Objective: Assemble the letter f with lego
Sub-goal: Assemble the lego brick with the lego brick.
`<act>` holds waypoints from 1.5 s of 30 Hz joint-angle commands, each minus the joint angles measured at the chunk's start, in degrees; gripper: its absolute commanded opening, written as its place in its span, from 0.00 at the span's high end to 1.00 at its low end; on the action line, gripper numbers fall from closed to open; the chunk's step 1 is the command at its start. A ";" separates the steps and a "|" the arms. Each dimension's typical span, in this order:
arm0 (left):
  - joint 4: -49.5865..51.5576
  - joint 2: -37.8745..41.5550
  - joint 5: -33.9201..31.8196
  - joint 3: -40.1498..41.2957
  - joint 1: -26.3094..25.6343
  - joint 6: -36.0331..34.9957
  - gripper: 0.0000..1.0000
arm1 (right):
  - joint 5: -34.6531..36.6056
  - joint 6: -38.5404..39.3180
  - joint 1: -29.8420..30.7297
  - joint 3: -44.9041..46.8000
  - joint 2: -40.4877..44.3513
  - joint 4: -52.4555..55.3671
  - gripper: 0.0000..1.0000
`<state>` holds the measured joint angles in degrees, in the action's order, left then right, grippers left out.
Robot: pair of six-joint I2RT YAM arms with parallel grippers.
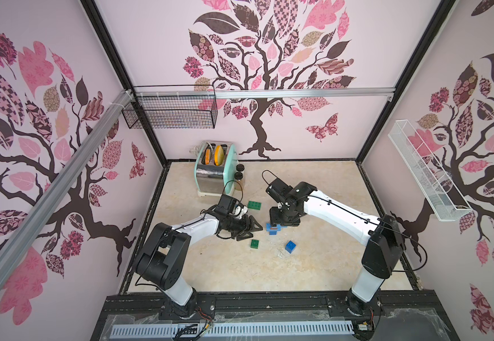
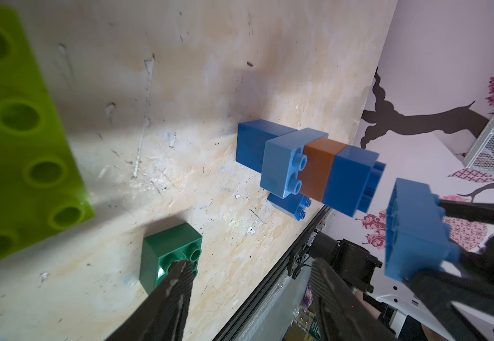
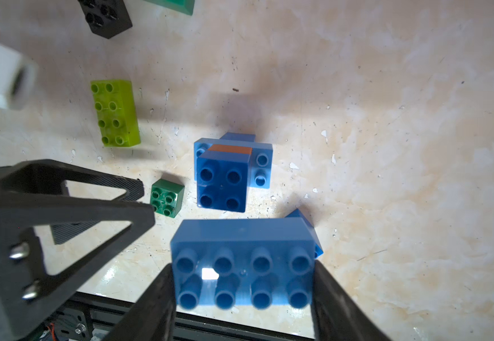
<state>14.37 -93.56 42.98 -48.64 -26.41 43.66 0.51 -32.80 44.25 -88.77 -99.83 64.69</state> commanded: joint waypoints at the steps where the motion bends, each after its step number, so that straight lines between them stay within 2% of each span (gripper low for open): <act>1: -2.99 -0.57 0.58 -1.03 -0.83 0.38 0.34 | 1.01 -1.51 0.31 -1.04 -0.14 -0.75 0.41; 20: -5.50 -3.78 0.96 -2.00 -0.92 0.94 0.36 | 3.21 -0.03 0.25 -6.58 -5.10 1.19 0.41; 45: -5.68 -6.09 1.05 -3.03 -0.92 0.97 0.37 | 4.15 0.61 0.20 -6.33 -6.96 2.01 0.41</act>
<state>9.45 -98.52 43.81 -50.57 -27.31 44.97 3.73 -32.16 44.34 -93.78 -106.43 65.41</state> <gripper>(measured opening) 0.628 0.643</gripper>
